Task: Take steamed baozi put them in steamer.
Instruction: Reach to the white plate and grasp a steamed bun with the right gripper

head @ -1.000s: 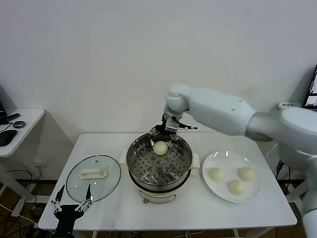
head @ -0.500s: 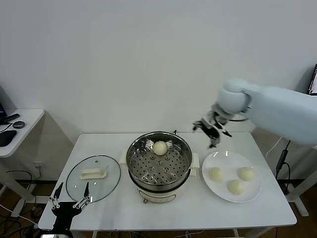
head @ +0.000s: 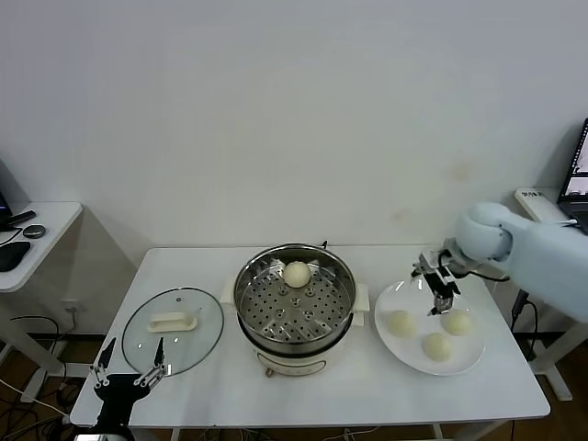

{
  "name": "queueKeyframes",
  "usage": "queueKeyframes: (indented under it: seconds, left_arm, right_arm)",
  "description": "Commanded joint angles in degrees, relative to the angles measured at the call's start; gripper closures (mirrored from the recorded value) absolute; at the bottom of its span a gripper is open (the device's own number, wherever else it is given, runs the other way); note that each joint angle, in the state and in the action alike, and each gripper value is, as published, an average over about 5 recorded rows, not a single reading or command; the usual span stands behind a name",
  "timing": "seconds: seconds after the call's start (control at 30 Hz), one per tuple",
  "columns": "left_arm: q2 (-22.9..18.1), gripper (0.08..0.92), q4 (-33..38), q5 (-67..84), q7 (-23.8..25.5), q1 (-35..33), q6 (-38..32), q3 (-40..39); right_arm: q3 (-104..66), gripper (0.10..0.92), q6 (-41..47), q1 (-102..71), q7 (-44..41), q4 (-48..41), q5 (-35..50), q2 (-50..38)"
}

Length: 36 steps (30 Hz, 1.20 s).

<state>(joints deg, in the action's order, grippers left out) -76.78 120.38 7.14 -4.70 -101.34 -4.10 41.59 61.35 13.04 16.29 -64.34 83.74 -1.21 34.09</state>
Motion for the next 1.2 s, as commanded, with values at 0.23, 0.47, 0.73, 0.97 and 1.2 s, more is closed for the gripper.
queueKeyframes:
  seconds: [0.23,0.47,0.73,0.97,1.2]
  left_arm:
    - [-0.4,0.177,-0.2,-0.8,0.1,-0.9,-0.1,1.1]
    - [-0.7,0.177,-0.4,-1.2,0.0,-1.2,-0.2,1.4]
    - [-0.9,0.177,-0.5,-1.3,0.0,-1.1,-0.3,1.4]
    - [-0.9,0.177,-0.5,-1.3,0.0,-1.0,-0.3,1.2]
    - [-0.9,0.177,-0.3,-1.2,0.0,-1.1,-0.4,1.4]
  right_arm:
    - [-11.7,0.203,-3.7,-17.6,1.3,-11.9,-7.0,8.7]
    - [-12.9,0.203,-3.1,-18.8,2.3,-14.7,-9.0,11.8]
    - [-13.7,0.217,-2.6,-19.3,3.2,-17.0,-11.0,13.3]
    - [-13.7,0.294,-2.0,-19.3,2.9,-17.0,-11.3,13.5]
    - [-13.9,0.462,-1.4,-18.8,2.8,-16.2,-11.3,13.1]
